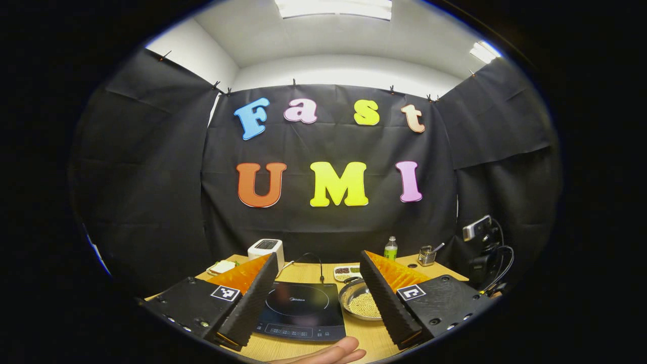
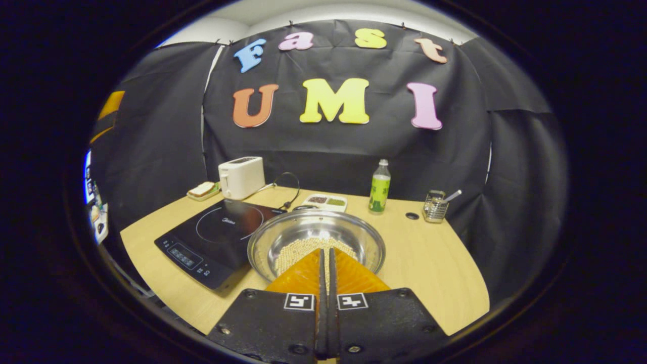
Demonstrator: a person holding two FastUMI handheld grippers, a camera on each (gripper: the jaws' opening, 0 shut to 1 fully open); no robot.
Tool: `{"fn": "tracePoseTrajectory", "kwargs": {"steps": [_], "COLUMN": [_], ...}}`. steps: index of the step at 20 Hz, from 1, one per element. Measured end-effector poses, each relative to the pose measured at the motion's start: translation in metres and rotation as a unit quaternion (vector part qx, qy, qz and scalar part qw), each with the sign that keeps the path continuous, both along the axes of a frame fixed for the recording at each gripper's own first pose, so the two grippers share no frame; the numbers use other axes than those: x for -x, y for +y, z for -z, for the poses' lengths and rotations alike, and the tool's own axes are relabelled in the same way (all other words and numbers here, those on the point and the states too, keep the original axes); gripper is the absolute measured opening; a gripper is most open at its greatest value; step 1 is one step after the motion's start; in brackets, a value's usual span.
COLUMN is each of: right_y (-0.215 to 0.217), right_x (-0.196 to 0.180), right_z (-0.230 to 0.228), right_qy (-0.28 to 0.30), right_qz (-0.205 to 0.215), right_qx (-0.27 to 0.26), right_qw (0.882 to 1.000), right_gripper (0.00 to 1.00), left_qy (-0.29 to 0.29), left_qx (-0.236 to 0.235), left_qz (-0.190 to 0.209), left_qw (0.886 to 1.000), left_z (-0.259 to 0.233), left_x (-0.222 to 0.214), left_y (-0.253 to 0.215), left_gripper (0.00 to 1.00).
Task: First push the handle of the pot to place it horizontally, then grasp the pot with both hands and set it on the induction cooktop.
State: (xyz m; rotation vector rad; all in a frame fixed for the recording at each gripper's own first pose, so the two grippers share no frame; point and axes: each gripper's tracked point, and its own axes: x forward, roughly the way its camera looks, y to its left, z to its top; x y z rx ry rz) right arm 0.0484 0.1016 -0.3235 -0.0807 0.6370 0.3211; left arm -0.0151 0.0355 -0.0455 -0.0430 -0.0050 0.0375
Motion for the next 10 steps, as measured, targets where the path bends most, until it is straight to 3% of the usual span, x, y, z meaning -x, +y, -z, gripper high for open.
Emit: {"fn": "tracePoseTrajectory", "kwargs": {"steps": [4,10], "right_y": [0.013,0.02], "right_x": [0.011,0.029], "right_z": [0.029,0.056], "right_qy": [0.037,0.037], "right_qz": [-0.02,-0.038], "right_qx": [-0.003,0.013], "right_qw": [0.999,0.999], "right_gripper": [0.04,0.04], "left_qy": [0.006,0.01], "left_qx": [-0.001,0.008], "left_qz": [0.002,0.001], "left_qw": [1.0,1.0], "left_z": [0.006,0.02], "left_x": [0.0,0.012], "left_y": [0.0,-0.004], "left_gripper": [0.96,0.96]}}
